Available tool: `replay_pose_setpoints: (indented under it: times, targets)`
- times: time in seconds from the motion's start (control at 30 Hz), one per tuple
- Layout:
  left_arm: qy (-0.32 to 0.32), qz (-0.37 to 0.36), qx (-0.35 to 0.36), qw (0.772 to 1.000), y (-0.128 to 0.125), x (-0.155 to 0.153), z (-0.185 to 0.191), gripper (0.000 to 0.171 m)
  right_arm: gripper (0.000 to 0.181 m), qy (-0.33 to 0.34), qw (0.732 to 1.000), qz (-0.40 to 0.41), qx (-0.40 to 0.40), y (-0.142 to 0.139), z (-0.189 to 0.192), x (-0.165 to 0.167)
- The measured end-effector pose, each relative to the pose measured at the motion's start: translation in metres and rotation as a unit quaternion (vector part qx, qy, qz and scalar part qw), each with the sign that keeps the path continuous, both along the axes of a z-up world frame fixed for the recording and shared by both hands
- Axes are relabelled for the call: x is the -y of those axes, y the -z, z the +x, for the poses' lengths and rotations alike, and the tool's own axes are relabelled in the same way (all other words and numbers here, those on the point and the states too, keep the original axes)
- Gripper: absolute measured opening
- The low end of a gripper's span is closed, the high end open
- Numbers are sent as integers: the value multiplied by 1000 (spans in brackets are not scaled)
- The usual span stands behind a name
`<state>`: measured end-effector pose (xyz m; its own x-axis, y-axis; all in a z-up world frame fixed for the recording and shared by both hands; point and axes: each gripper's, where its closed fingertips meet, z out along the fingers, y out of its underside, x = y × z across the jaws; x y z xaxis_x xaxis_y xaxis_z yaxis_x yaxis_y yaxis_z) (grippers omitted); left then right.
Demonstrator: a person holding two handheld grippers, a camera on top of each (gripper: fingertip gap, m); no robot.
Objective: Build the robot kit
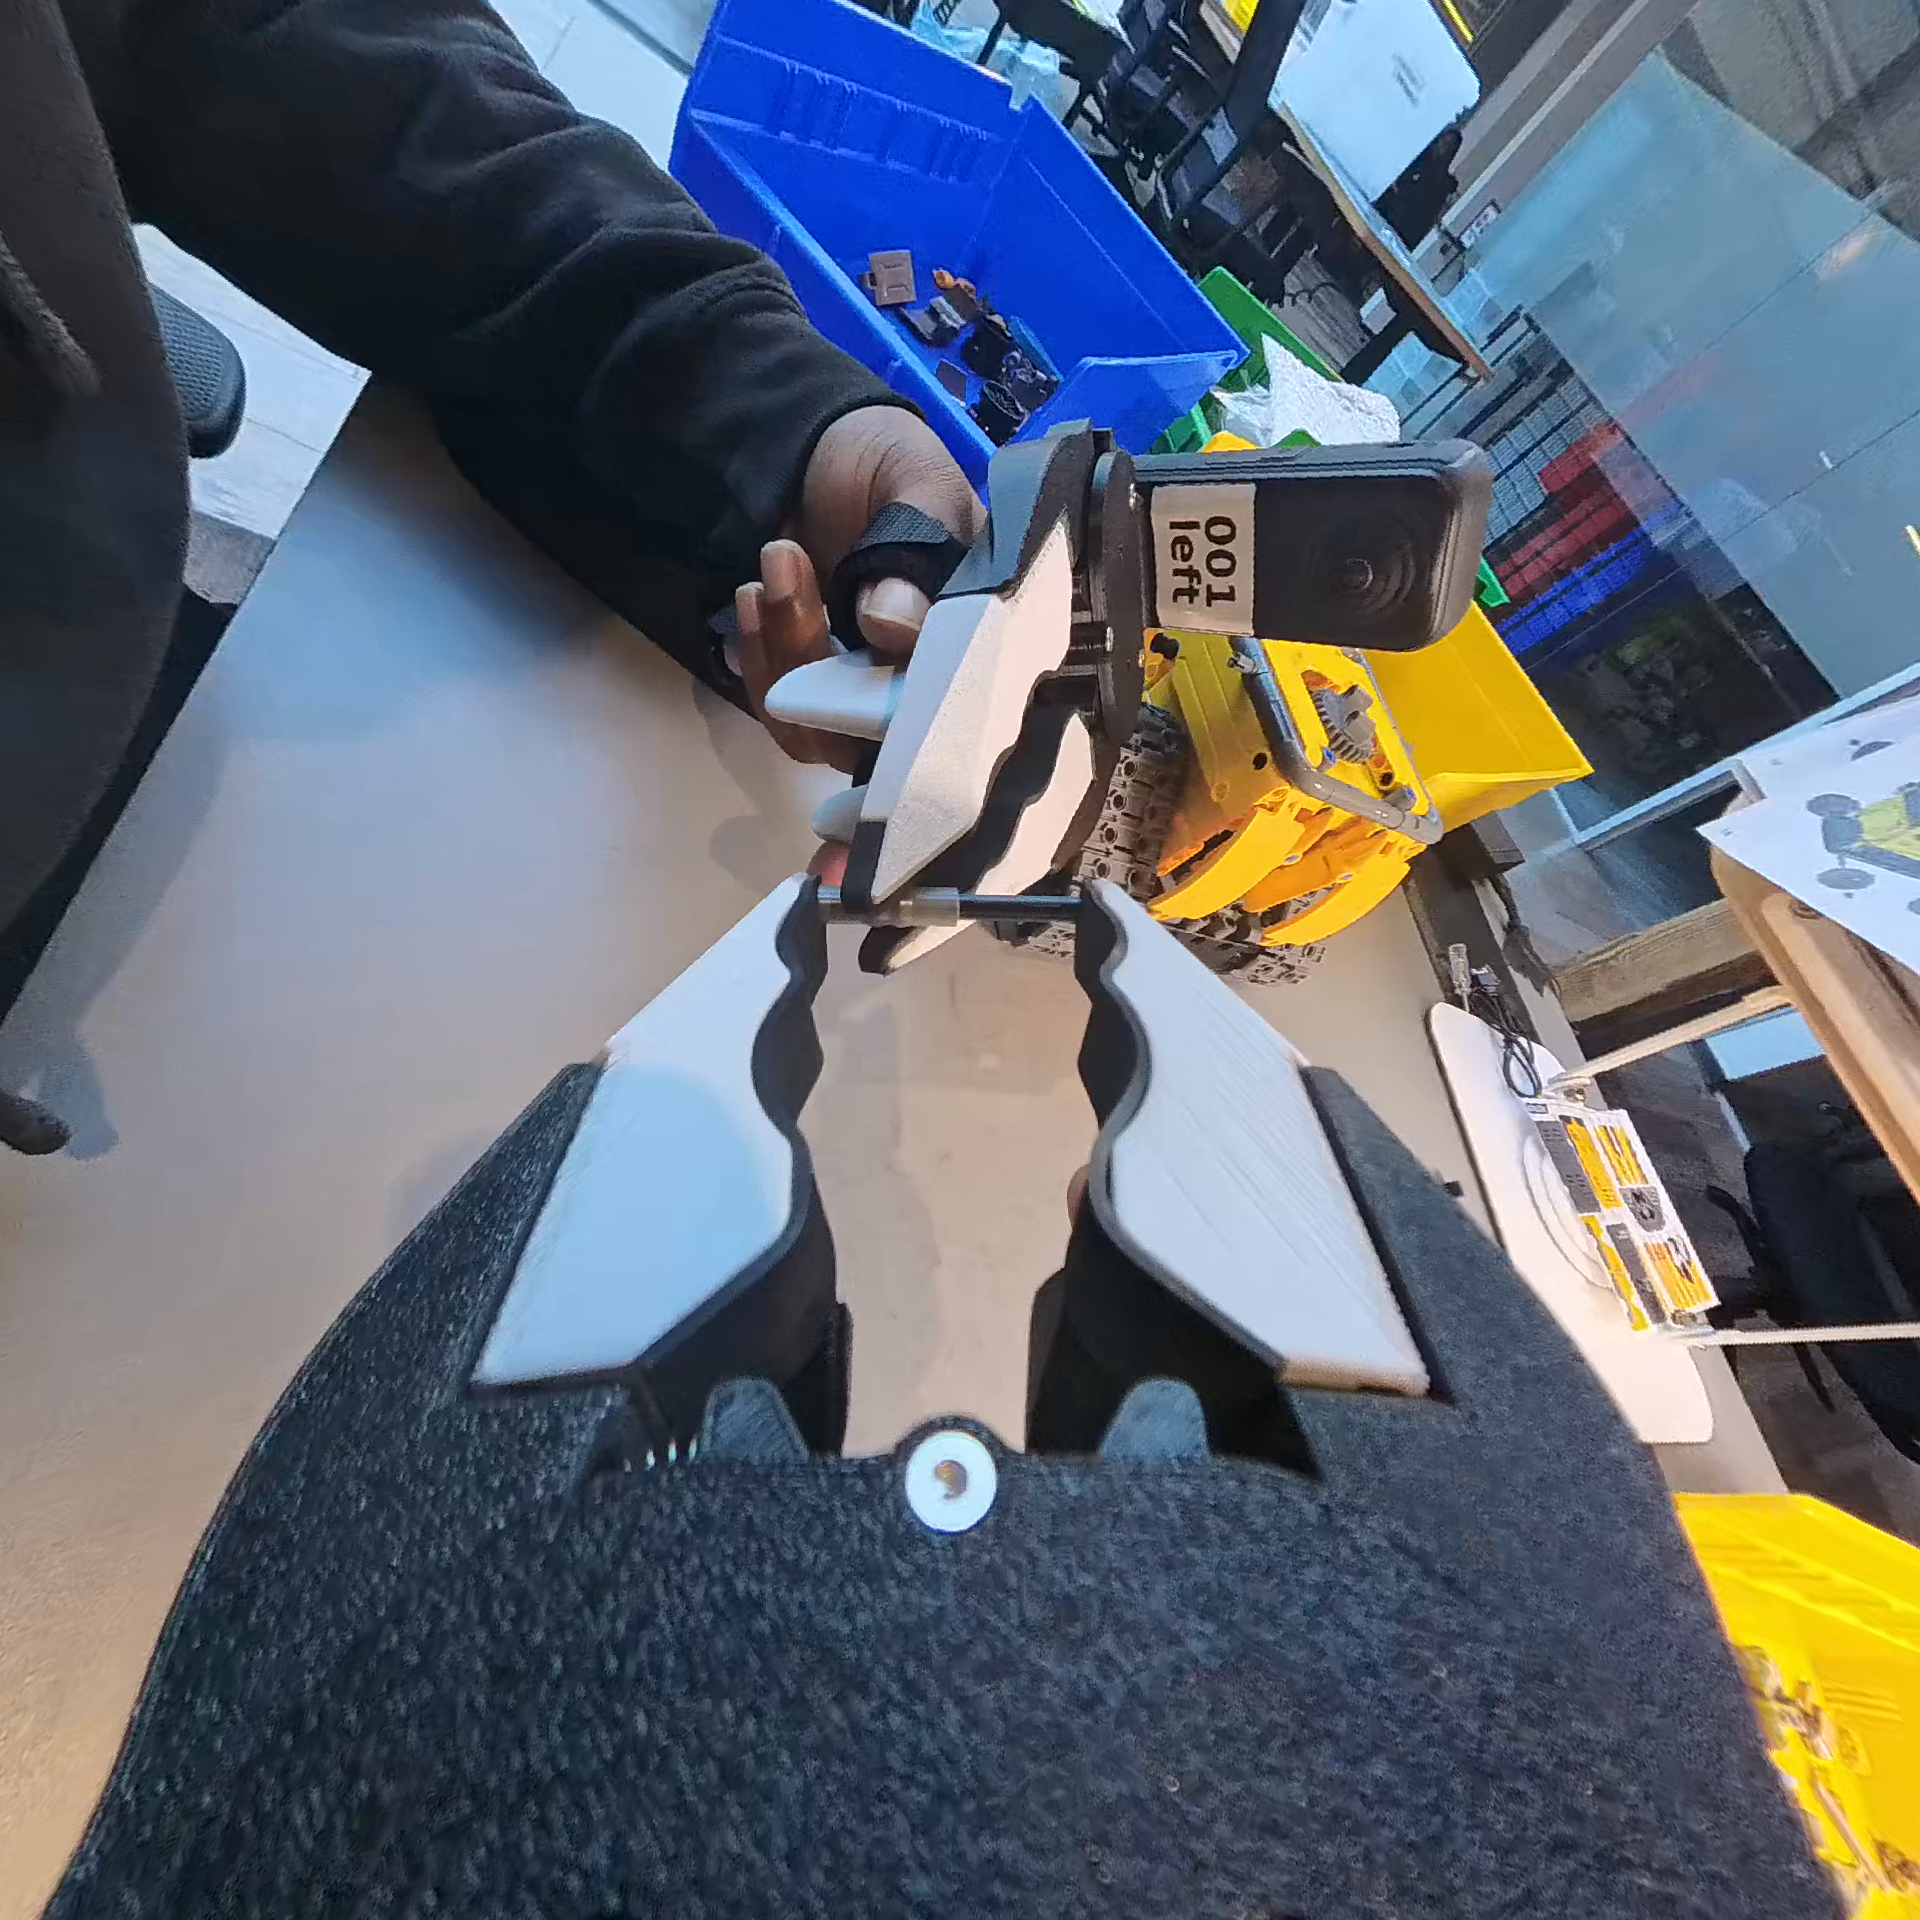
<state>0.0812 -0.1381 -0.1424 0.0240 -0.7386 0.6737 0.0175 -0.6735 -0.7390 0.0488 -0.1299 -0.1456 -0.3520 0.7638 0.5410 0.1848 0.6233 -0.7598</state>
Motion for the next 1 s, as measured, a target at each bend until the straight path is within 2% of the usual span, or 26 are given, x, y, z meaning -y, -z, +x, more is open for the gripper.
replay_pose_setpoints:
  times: [0.1, 0.17, 0.27, 0.37, 0.5, 0.67, 1.0]
  targets:
    - [-19, 8, -16, 1000, 3, -6, -2, 6, 49, 14, 1000, -14, -15, 2, -2, -7]
    - [-39, 19, -51, 998, 11, -12, -2, 8, 50, 24, 999, -23, -8, 9, -2, -14]
    - [-94, 50, -155, 982, 35, -28, -9, 6, 60, 27, 999, -24, 16, 19, 6, -22]
    - [-130, 98, -301, 939, 66, -41, -21, 6, 56, 47, 996, -58, 57, 32, 19, -37]
    - [-126, 144, -487, 852, 109, -50, -44, 6, 38, 70, 986, -103, 109, 50, 35, -50]
    - [-109, 171, -499, 843, 108, -50, -39, 6, 30, 77, 982, -79, 152, 74, 37, -50]
    - [-104, 174, -466, 861, 108, -52, -37, 6, 29, 78, 973, -86, 199, 87, 27, -56]
